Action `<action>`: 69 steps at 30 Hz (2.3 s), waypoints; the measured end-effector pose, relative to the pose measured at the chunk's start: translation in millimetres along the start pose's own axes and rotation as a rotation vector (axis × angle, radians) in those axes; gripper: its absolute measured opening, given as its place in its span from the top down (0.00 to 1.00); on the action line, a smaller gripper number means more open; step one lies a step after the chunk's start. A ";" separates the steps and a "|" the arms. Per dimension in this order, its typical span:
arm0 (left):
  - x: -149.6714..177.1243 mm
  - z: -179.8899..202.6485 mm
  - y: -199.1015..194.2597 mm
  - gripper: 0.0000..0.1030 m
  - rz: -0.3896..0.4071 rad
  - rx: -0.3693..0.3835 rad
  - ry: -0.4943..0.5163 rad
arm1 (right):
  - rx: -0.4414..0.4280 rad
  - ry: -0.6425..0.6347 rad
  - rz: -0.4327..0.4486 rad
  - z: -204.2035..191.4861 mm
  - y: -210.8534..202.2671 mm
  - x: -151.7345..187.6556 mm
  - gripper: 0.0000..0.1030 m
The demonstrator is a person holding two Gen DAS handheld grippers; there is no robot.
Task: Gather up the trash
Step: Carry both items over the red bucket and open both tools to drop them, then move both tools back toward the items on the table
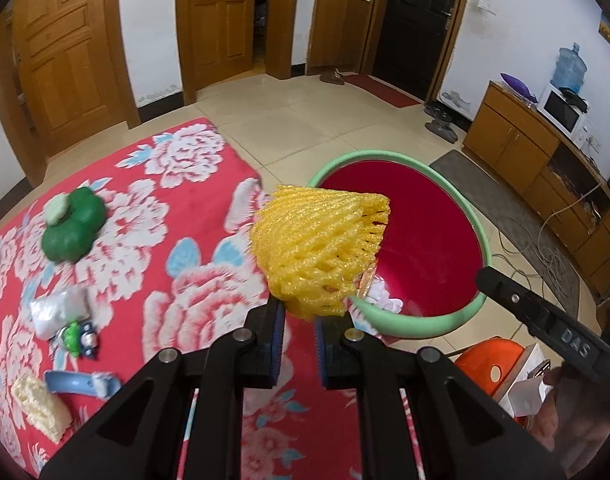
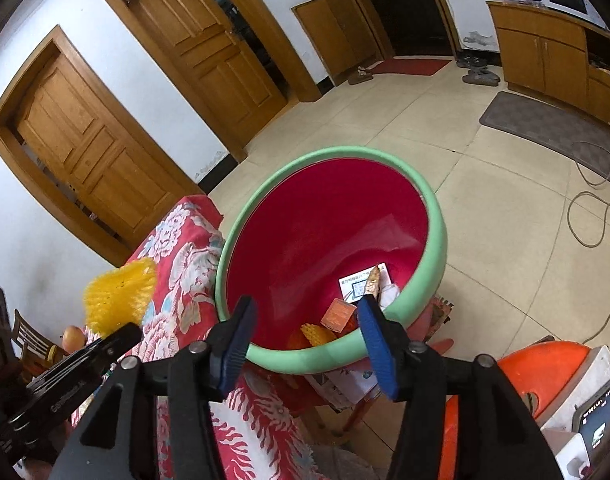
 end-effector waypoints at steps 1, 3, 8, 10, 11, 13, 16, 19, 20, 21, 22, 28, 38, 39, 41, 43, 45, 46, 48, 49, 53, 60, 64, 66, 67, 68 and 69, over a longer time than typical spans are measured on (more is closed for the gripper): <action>-0.5 4.2 4.1 0.88 -0.005 0.008 0.006 | 0.002 0.004 0.004 0.6 -1.5 -0.7 0.40; -0.5 10.5 10.1 0.88 -0.012 0.019 0.014 | 0.004 0.014 0.013 1.9 -4.7 -2.3 0.38; -4.1 29.3 25.3 0.87 -0.020 0.053 0.047 | 0.014 0.032 0.028 9.1 -10.2 -4.5 0.35; -6.9 35.6 31.1 0.78 -0.019 0.053 0.063 | 0.021 0.041 0.030 12.8 -11.8 -5.7 0.35; -8.0 36.5 32.3 0.64 -0.020 0.046 0.066 | 0.021 0.044 0.032 14.4 -12.4 -4.8 0.34; -9.5 38.6 32.9 0.50 -0.010 0.029 0.065 | 0.026 0.046 0.034 17.0 -13.3 -5.1 0.34; -8.3 38.1 30.7 0.47 -0.008 0.032 0.067 | 0.028 0.048 0.034 19.1 -14.0 -5.6 0.33; -6.6 35.4 27.4 0.44 -0.009 0.012 0.063 | 0.027 0.044 0.033 20.6 -15.7 -5.4 0.33; -6.3 33.9 26.5 0.44 -0.009 0.009 0.060 | 0.026 0.041 0.032 19.8 -16.2 -4.9 0.33; -5.7 32.1 24.8 0.44 -0.009 0.006 0.055 | 0.024 0.038 0.031 18.3 -17.1 -4.8 0.33; -5.1 29.7 22.5 0.44 -0.008 0.003 0.048 | 0.022 0.035 0.031 17.0 -18.2 -5.5 0.32; -1.6 14.9 5.6 0.43 0.004 -0.016 0.010 | 0.007 0.015 0.033 4.9 -24.9 -3.6 0.30; 7.5 -23.4 -36.3 0.42 0.044 -0.074 -0.066 | -0.015 -0.054 0.051 -21.3 -42.9 0.7 0.29; 8.5 -27.5 -40.5 0.42 0.049 -0.081 -0.074 | -0.018 -0.060 0.048 -24.0 -43.5 1.6 0.29; 12.3 -37.4 -48.9 0.42 0.058 -0.097 -0.090 | -0.025 -0.079 0.042 -31.5 -45.6 5.7 0.28; 17.3 -47.8 -58.2 0.42 0.069 -0.125 -0.100 | -0.030 -0.093 0.038 -38.6 -46.8 9.6 0.27; 22.3 -57.7 -66.2 0.42 0.080 -0.156 -0.100 | -0.027 -0.117 0.035 -46.4 -47.6 14.1 0.27; 24.5 -61.9 -69.2 0.42 0.084 -0.167 -0.102 | -0.023 -0.130 0.034 -49.9 -47.9 16.4 0.26; 31.1 -74.0 -77.4 0.42 0.088 -0.189 -0.124 | -0.029 -0.149 0.025 -56.2 -48.6 22.2 0.26; 34.0 -79.6 -81.0 0.42 0.090 -0.196 -0.138 | -0.034 -0.155 0.019 -59.3 -48.8 24.7 0.26; 43.3 -99.7 -96.7 0.42 0.100 -0.229 -0.173 | -0.053 -0.189 0.001 -75.6 -52.3 36.5 0.26; 59.0 -132.0 -127.5 0.42 0.123 -0.295 -0.213 | -0.096 -0.259 -0.015 -107.6 -57.3 56.7 0.26; 67.1 -151.9 -143.2 0.42 0.139 -0.320 -0.251 | -0.112 -0.297 -0.025 -124.9 -58.2 67.9 0.26; 71.2 -162.4 -150.2 0.42 0.145 -0.337 -0.271 | -0.123 -0.324 -0.028 -134.9 -59.2 73.1 0.26; 73.1 -167.3 -153.5 0.42 0.148 -0.345 -0.280 | -0.127 -0.334 -0.028 -139.4 -59.1 74.9 0.26; 74.4 -170.8 -155.7 0.42 0.150 -0.350 -0.287 | -0.134 -0.349 -0.030 -145.5 -59.7 77.6 0.26; 76.8 -177.1 -159.5 0.42 0.153 -0.359 -0.298 | -0.140 -0.361 -0.030 -150.0 -59.7 79.6 0.26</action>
Point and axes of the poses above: each gripper's, at about its wrist camera, not at the fingertips, and y roughly the way its jaws point, z to its right, x to its underside, the point moved 5 cm from there along y, roughly the way its jaws point, and after that the axes turned 14 degrees about z, right-handed, at the moved point
